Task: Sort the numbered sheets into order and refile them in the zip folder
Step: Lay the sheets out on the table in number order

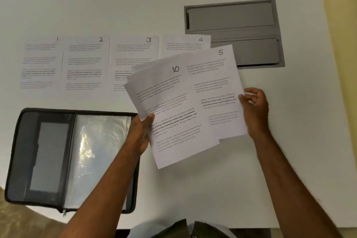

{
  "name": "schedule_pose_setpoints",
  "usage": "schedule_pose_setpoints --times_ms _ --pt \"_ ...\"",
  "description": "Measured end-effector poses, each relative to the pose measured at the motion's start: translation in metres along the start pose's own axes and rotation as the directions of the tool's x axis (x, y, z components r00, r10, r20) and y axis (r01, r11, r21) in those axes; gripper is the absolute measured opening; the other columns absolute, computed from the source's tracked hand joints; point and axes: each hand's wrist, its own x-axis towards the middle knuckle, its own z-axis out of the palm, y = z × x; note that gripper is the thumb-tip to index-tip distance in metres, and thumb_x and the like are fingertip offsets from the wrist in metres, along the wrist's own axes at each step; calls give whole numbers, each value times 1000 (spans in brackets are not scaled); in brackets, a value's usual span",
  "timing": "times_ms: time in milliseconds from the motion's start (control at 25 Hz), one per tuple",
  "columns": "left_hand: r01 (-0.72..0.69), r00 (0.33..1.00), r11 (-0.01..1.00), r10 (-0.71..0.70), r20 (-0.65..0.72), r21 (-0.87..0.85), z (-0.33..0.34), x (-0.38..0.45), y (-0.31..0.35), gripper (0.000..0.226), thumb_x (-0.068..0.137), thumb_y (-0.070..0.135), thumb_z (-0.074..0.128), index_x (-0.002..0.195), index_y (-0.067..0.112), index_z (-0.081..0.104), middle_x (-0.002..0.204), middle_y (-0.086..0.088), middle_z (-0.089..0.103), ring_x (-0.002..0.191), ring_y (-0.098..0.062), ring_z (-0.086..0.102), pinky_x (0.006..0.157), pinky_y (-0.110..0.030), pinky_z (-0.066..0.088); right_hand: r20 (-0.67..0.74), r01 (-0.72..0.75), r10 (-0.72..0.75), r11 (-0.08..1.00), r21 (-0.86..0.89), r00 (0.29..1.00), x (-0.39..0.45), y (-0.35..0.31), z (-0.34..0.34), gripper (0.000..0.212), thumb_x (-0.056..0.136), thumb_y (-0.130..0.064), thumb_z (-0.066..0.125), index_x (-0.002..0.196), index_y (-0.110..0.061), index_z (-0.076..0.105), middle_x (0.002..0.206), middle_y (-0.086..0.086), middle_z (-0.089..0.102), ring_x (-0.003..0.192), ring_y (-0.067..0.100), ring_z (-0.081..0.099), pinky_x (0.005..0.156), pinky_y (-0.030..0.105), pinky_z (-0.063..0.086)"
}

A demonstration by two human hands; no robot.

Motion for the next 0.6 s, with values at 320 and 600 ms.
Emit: schedule_pose_setpoints --times_ms 320,600 --pt "35 999 999 -35 -36 0 3 53 -1 26 100 2 57 124 11 63 117 -8 75 104 -25 73 85 -39 63 -224 109 -156 972 -209 962 92 22 0 18 99 -7 50 111 -11 64 106 -6 64 86 -6 57 70 1 39" --pt "46 999 999 -46 -26 4 -5 61 -12 28 100 1 56 124 13 64 124 -11 73 108 -25 72 92 -42 60 -232 97 -181 938 -332 956 120 53 -14 29 99 -3 42 116 -10 65 122 6 67 108 18 61 79 5 43"
